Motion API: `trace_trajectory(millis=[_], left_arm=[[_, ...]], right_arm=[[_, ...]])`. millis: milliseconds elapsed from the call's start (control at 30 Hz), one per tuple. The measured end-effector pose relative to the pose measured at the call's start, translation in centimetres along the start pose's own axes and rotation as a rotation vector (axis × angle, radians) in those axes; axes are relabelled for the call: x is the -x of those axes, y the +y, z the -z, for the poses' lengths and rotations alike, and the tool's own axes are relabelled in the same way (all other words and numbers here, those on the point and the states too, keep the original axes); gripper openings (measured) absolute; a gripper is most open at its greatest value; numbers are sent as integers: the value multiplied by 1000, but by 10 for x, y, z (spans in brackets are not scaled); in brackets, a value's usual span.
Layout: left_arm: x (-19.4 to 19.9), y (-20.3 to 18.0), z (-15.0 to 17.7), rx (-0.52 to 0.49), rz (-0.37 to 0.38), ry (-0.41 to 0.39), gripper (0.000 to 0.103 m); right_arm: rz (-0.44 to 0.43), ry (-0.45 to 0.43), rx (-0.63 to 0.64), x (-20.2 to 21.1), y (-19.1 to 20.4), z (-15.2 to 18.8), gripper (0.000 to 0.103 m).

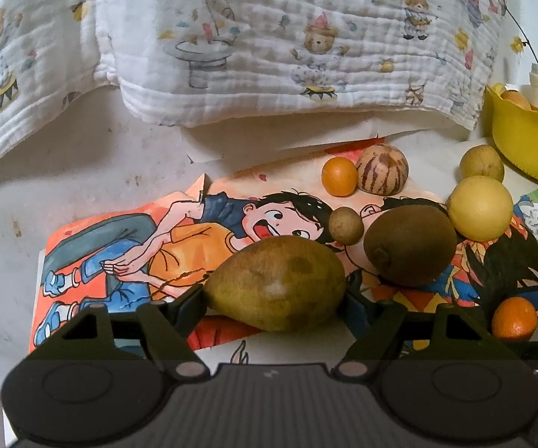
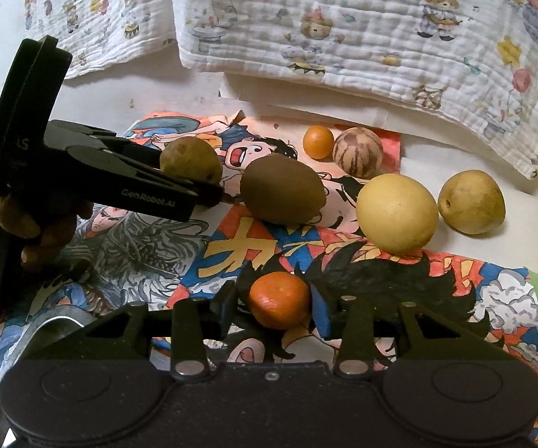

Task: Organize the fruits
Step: 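Grasp the green-brown pear with the left tool while the right tool grasps a tangerine, then carry both fruits over the tray and open the right tool to drop the tangerine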

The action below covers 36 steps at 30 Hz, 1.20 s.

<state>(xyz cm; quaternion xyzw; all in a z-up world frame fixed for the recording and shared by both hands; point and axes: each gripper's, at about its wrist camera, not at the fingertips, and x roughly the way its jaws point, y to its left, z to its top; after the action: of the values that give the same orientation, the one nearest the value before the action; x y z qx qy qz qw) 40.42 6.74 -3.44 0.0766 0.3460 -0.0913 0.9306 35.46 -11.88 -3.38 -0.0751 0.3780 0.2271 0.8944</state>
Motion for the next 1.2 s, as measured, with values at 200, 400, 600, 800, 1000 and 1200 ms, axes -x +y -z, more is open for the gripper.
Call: trace_trajectory(millis=[200, 400, 600, 800, 1000, 1200], left_arm=[[1, -1, -4, 8, 6, -11, 81], [3, -1, -2, 11, -1, -13, 80], [17, -4, 2, 25, 16, 11, 79], [48, -20, 7, 7, 30, -10, 79], [87, -34, 13, 14, 60, -34, 79], [125, -51, 26, -2, 73, -44, 79]], right_arm=[[-3, -3, 5, -1, 0, 0, 45], [9, -13, 19, -2, 1, 1, 38], [-10, -19, 18, 4, 0, 3, 36], [-30, -52, 30, 26, 4, 6, 35], [-52, -86, 56, 55, 10, 12, 35], [-67, -78, 117, 84, 20, 30, 35]])
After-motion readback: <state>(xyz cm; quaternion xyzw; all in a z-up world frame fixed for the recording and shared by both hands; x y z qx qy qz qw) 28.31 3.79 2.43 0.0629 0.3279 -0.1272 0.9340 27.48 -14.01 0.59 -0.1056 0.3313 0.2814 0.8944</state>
